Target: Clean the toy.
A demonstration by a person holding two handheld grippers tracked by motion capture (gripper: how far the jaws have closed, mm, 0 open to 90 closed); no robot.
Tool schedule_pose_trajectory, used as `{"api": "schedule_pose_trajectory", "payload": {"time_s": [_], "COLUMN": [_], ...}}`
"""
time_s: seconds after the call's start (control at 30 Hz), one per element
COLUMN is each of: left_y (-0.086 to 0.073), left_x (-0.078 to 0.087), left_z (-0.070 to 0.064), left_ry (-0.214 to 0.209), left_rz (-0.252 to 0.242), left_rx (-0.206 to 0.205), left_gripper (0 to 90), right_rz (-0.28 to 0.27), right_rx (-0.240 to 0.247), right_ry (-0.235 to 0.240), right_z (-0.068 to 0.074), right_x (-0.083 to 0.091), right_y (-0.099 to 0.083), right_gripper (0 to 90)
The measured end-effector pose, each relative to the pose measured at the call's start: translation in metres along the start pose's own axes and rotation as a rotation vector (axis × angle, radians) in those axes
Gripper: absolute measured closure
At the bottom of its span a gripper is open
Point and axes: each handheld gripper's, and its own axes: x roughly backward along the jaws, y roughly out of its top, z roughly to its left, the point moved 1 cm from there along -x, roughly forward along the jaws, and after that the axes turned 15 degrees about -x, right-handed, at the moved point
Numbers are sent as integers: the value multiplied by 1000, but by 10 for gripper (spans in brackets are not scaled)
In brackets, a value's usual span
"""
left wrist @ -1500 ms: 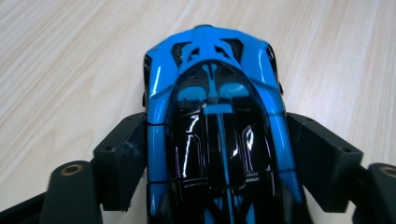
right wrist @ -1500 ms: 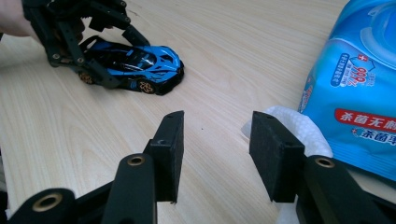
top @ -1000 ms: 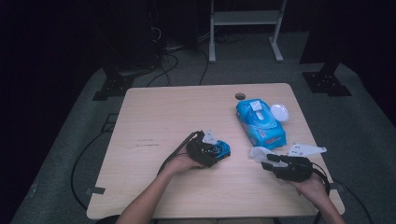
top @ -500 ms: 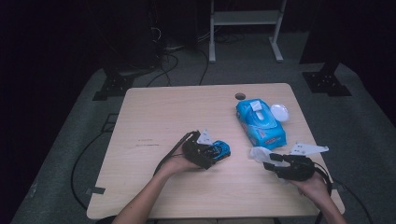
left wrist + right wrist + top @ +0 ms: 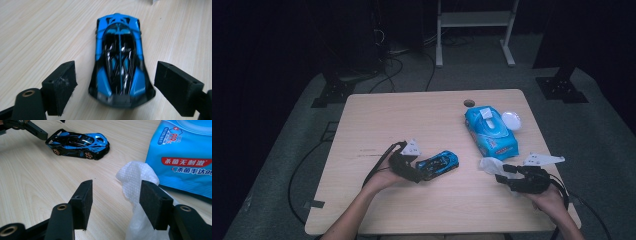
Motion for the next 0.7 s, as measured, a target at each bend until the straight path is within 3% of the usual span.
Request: {"api": "schedule_pose_trajectory", "payload": {"time_s": [0.7], "left_y": [-38], "left_x": [35], "left_z": [-5], "left_ry": [60], "left_rz": [-29], "left_rx": [48], "left_gripper": [169], "right_rz": [-1], "right_rx": [-7], "right_ry": [-1], "right_z": [0], "right_x": [-1], "right_y": [0], "right_gripper": [417]}}
